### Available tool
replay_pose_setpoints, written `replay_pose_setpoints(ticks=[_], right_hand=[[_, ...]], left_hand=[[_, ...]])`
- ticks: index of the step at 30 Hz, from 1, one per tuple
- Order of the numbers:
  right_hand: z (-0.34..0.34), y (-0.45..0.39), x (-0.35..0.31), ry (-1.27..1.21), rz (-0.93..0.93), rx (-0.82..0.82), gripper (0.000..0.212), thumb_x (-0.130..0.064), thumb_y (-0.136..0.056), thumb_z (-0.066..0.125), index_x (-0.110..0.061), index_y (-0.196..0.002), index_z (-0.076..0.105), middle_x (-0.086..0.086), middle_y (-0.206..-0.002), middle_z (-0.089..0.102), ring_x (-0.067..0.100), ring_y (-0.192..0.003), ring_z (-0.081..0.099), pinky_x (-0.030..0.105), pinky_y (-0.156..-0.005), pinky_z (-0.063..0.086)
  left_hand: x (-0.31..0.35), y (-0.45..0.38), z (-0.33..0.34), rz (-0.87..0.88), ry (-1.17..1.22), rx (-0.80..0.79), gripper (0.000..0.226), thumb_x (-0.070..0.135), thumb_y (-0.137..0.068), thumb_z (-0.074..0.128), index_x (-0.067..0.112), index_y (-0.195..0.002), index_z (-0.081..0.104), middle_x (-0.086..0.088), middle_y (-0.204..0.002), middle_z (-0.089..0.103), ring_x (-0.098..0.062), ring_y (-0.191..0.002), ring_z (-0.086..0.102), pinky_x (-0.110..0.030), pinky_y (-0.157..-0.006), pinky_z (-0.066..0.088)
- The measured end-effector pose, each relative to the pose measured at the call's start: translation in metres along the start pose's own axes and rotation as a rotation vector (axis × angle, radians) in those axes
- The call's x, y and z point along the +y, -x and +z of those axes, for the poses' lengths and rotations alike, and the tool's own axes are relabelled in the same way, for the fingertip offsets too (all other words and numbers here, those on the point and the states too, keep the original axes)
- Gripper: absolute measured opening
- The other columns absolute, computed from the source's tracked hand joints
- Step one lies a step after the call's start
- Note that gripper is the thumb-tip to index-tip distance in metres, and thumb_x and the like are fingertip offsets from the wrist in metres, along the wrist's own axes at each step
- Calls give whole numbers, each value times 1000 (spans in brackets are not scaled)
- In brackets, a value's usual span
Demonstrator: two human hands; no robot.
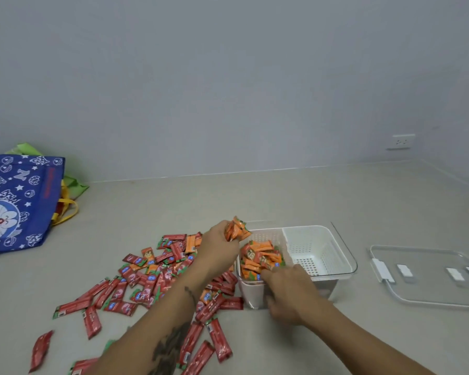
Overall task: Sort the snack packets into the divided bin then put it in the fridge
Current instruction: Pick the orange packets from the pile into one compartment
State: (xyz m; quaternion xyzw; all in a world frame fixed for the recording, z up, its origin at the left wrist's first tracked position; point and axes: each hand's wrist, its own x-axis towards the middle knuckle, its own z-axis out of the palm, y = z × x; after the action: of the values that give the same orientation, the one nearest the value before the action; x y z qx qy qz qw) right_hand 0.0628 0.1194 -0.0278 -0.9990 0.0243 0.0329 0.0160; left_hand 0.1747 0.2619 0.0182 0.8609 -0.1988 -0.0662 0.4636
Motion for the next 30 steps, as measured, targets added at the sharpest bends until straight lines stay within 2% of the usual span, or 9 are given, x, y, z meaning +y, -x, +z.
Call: replay_pose_setpoints(ticks=[3, 6, 11, 15, 18, 22, 25, 28, 30], right_hand=[[10, -2, 3, 11, -31, 85, 28, -29, -82, 55, -22, -109, 58, 5, -111, 66, 34, -100, 64, 35, -74, 37], [14, -5, 8, 13, -59, 141, 25, -28, -79, 59, -22, -103, 61, 6, -102, 69, 34, -92, 66, 34, -68, 36], [16, -4, 9, 26, -78, 151, 28, -27, -85, 58, -22, -112, 58, 9, -112, 65, 33, -101, 63, 36, -80, 41], [17, -5, 10, 21, -77, 145, 33, -28, -86, 59, -22, -117, 57, 8, -115, 64, 32, -103, 61, 35, -85, 42], [16, -5, 10, -2, -89, 163, 30, -28, -84, 60, -22, -114, 57, 9, -110, 65, 32, -99, 61, 35, -79, 39], [18, -6, 11, -18, -82, 171, 28, -27, -83, 59, -22, -110, 58, 7, -107, 65, 31, -97, 62, 35, -76, 40], [18, -6, 11, -32, -81, 182, 28, -27, -83, 58, -22, -110, 59, 6, -107, 65, 31, -97, 62, 35, -74, 39], [22, -6, 12, -31, -81, 200, 25, -28, -83, 57, -23, -108, 59, 5, -107, 66, 31, -96, 62, 35, -70, 34], [24, -6, 13, -39, -80, 205, 24, -29, -83, 55, -24, -106, 59, 3, -106, 67, 31, -95, 63, 35, -69, 34]], left_hand=[[17, -19, 22, -56, -93, -35, 4, 11, -88, 56, 11, -86, 59, 0, -73, 58, -10, -59, 50, -15, -41, 33], [21, -36, 41, -139, -154, -108, 5, 11, -82, 57, 9, -85, 60, -7, -80, 62, -21, -69, 56, -25, -50, 39], [17, -51, 55, -248, -93, -217, 32, 24, -74, 71, 18, -104, 60, -9, -102, 67, -24, -90, 65, -35, -75, 57], [17, -52, 55, -270, 1, -276, 55, 22, -83, 73, 21, -130, 44, -6, -122, 51, -24, -101, 61, -35, -81, 55], [15, -51, 50, -168, -69, -150, 35, 16, -88, 65, 19, -122, 56, -2, -110, 59, -18, -89, 63, -35, -72, 57], [10, -36, 40, -69, -40, 8, 18, 14, -95, 53, 20, -105, 66, -1, -92, 66, -14, -72, 64, -18, -53, 45], [1, -21, 32, -81, 40, 45, 19, 8, -95, 53, 19, -102, 68, -4, -88, 68, -15, -77, 66, -18, -57, 45], [-12, -7, 21, -119, 85, 56, 20, 6, -94, 53, 18, -101, 68, -7, -88, 69, -18, -82, 68, -31, -68, 53], [-24, 3, 8, -146, 110, 67, 21, 5, -95, 53, 18, -102, 67, -7, -90, 69, -19, -81, 68, -32, -70, 55]])
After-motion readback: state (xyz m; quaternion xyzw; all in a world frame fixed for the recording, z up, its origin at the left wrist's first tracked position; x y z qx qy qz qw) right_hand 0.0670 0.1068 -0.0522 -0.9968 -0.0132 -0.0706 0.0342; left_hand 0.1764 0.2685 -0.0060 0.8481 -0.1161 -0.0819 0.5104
